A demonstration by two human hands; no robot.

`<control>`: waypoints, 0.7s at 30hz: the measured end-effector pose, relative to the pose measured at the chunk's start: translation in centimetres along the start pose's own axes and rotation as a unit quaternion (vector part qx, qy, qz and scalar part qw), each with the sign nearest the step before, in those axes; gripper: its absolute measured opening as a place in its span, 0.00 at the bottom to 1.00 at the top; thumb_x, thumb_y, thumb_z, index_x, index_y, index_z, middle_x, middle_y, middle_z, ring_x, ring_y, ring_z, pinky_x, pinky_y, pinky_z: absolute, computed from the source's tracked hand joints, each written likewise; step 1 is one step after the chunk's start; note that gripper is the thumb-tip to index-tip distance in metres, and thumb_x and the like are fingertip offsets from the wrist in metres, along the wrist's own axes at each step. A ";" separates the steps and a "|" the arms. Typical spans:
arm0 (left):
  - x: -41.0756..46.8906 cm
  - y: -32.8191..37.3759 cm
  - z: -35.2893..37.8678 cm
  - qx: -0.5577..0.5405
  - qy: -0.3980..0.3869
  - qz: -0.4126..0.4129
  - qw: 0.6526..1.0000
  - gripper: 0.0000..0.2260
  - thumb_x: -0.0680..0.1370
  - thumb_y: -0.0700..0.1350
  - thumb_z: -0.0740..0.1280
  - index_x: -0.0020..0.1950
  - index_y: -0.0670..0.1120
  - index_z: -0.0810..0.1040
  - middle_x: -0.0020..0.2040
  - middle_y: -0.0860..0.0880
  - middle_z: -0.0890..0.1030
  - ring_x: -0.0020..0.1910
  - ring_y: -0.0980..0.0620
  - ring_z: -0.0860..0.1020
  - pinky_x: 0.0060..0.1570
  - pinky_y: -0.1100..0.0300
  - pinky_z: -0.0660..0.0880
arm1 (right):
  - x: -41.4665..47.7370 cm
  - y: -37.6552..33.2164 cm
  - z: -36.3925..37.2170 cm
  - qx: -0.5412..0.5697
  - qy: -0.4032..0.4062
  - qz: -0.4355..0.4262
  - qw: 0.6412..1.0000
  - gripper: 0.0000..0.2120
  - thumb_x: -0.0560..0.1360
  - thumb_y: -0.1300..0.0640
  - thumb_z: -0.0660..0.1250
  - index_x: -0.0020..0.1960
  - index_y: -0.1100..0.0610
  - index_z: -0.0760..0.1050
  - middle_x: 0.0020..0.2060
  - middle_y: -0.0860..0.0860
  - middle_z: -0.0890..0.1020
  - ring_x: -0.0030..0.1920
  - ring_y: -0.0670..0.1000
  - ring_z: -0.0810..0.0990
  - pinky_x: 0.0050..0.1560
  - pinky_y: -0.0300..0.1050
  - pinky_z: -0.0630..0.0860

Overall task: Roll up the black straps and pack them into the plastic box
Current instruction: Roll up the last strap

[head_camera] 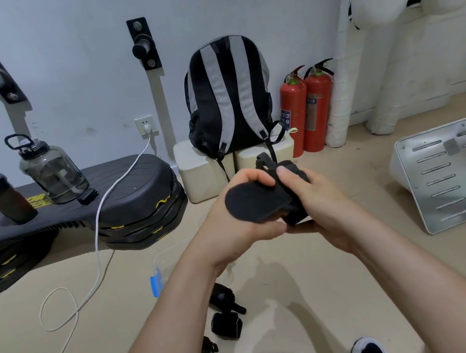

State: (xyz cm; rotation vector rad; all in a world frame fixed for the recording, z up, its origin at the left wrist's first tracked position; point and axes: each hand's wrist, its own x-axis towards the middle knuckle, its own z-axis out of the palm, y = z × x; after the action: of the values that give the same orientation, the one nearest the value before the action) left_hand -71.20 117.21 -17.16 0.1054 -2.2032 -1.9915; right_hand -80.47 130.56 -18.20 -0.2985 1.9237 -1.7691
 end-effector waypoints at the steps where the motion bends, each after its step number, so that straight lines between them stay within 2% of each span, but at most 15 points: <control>1: 0.0 0.2 -0.2 0.001 -0.007 0.002 1.000 0.24 0.64 0.30 0.75 0.56 0.47 0.76 0.58 0.41 0.80 0.53 0.43 0.82 0.52 0.47 0.80 | -0.2 -0.2 -0.5 0.015 -0.036 0.012 0.999 0.12 0.81 0.45 0.62 0.61 0.49 0.76 0.53 0.51 0.84 0.50 0.53 0.83 0.43 0.51 0.84; 4: 0.2 0.9 -0.1 0.017 0.011 0.033 0.999 0.14 0.72 0.27 0.72 0.52 0.43 0.78 0.51 0.46 0.83 0.46 0.54 0.83 0.46 0.57 0.82 | -0.4 -0.7 -1.6 0.042 -0.087 -0.014 0.995 0.11 0.81 0.52 0.64 0.62 0.49 0.77 0.48 0.52 0.84 0.41 0.49 0.81 0.43 0.49 0.81; 6: 0.3 1.1 0.2 0.043 0.022 0.047 0.998 0.11 0.73 0.27 0.71 0.47 0.42 0.79 0.43 0.50 0.83 0.41 0.58 0.82 0.42 0.64 0.79 | -0.2 -0.5 -1.7 0.028 -0.061 -0.046 0.997 0.11 0.77 0.55 0.70 0.60 0.50 0.80 0.45 0.51 0.85 0.37 0.48 0.82 0.44 0.49 0.80; 8: 0.4 1.1 0.6 0.093 0.030 0.065 0.993 0.13 0.71 0.31 0.74 0.43 0.49 0.82 0.39 0.50 0.83 0.39 0.58 0.81 0.43 0.66 0.77 | 0.4 -0.2 -1.6 0.031 0.011 -0.067 0.997 0.16 0.69 0.55 0.78 0.56 0.54 0.82 0.45 0.53 0.86 0.41 0.50 0.85 0.47 0.51 0.81; 10: 0.7 0.6 0.4 0.237 0.074 0.115 0.962 0.11 0.69 0.39 0.78 0.42 0.56 0.85 0.40 0.48 0.79 0.39 0.59 0.75 0.43 0.70 0.70 | 0.6 -0.2 -1.5 0.045 0.059 -0.080 0.994 0.21 0.63 0.54 0.82 0.54 0.55 0.83 0.45 0.54 0.87 0.46 0.54 0.86 0.52 0.54 0.82; 11: 0.7 0.5 0.2 0.308 0.097 0.150 0.935 0.09 0.69 0.43 0.79 0.43 0.56 0.86 0.41 0.48 0.75 0.40 0.58 0.72 0.42 0.69 0.68 | 0.8 0.0 -1.4 0.036 0.070 -0.086 0.993 0.22 0.62 0.54 0.83 0.53 0.54 0.82 0.44 0.52 0.87 0.47 0.54 0.86 0.52 0.55 0.82; 13: 0.8 0.4 -0.2 0.346 0.100 0.218 0.907 0.07 0.69 0.45 0.78 0.46 0.52 0.87 0.41 0.52 0.76 0.42 0.58 0.74 0.42 0.68 0.70 | 0.8 0.6 -1.2 0.012 0.057 -0.092 0.994 0.19 0.65 0.54 0.82 0.53 0.51 0.81 0.44 0.50 0.86 0.46 0.52 0.85 0.52 0.53 0.83; 15: 0.6 0.4 -0.4 0.321 0.072 0.247 0.911 0.07 0.71 0.45 0.75 0.48 0.48 0.88 0.41 0.53 0.82 0.41 0.60 0.78 0.42 0.67 0.74 | 0.6 0.8 -0.9 -0.022 0.014 -0.098 0.995 0.12 0.71 0.58 0.77 0.52 0.49 0.81 0.44 0.50 0.85 0.43 0.52 0.84 0.47 0.50 0.82; 17: 0.5 0.3 -0.6 0.311 0.072 0.246 0.915 0.08 0.72 0.43 0.73 0.49 0.47 0.88 0.41 0.53 0.85 0.41 0.59 0.81 0.43 0.62 0.77 | 0.2 0.7 -0.7 -0.050 -0.019 -0.111 0.992 0.13 0.73 0.64 0.72 0.50 0.47 0.81 0.45 0.51 0.85 0.45 0.54 0.85 0.44 0.47 0.82; 19: 0.6 0.2 -0.9 0.310 0.091 0.248 0.913 0.07 0.71 0.42 0.72 0.48 0.46 0.88 0.43 0.54 0.86 0.44 0.57 0.81 0.45 0.58 0.78 | -0.1 0.5 -0.6 -0.073 -0.034 -0.147 0.986 0.17 0.71 0.67 0.70 0.50 0.46 0.82 0.47 0.50 0.85 0.49 0.54 0.85 0.45 0.45 0.82; 21: 0.7 0.1 -1.1 0.315 0.116 0.245 0.909 0.07 0.71 0.42 0.72 0.47 0.47 0.87 0.46 0.54 0.84 0.48 0.58 0.79 0.49 0.59 0.77 | 0.0 0.3 -0.4 -0.094 -0.030 -0.168 0.981 0.17 0.66 0.62 0.71 0.50 0.45 0.82 0.48 0.49 0.84 0.51 0.52 0.84 0.51 0.48 0.82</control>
State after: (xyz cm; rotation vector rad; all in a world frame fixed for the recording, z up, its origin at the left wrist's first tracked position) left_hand -71.69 116.03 -16.90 -0.1167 -2.3214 -0.9206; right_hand -80.55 130.94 -18.52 -0.7745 2.0963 -1.7546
